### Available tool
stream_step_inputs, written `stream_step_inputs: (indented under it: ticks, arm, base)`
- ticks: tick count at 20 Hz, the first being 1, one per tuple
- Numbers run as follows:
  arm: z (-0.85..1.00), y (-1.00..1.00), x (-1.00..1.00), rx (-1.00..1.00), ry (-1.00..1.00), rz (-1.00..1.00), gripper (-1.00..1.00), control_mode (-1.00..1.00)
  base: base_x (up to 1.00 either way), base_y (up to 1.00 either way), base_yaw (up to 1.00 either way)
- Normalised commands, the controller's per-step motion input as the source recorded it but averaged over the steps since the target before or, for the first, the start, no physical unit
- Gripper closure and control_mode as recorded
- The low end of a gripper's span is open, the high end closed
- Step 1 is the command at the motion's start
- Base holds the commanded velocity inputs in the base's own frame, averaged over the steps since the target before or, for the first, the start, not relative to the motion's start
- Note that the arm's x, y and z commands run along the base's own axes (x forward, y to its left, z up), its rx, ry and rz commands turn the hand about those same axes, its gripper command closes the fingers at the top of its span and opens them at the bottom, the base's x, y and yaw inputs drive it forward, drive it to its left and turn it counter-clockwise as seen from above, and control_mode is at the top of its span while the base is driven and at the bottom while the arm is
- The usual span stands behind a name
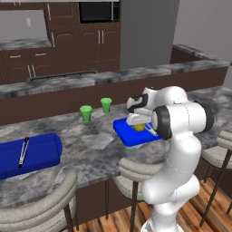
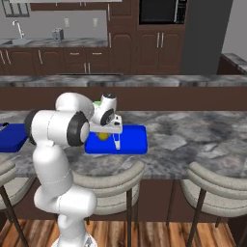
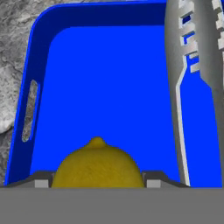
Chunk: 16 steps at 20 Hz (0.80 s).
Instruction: Gather the lemon and cucumber from the fridge and place them on a tray on the dining counter. Then gather the fish and steak from the fridge and place them on the other tray.
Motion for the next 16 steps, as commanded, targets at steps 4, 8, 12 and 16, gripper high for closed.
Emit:
stream_step_inputs:
  ticks: [4, 8, 12, 16]
  arm:
    - [-0.16, 0.05, 0.28, 0.0, 0.05, -0.01, 1.0, -1.0]
    - [-0.14, 0.05, 0.18, 0.0, 0.0, -0.01, 1.0, -1.0]
    - [-0.17, 0.07, 0.12, 0.0, 0.0, 0.0, 1.0, -1.0]
    - [-0.17, 0.09, 0.01, 0.0, 0.0, 0.0, 1.0, -1.0]
  base:
    - [0.0, 0.0, 0.0]
    - [0.0, 0.0, 0.0]
    - [0.0, 0.0, 0.0]
    - [0.0, 0.0, 0.0]
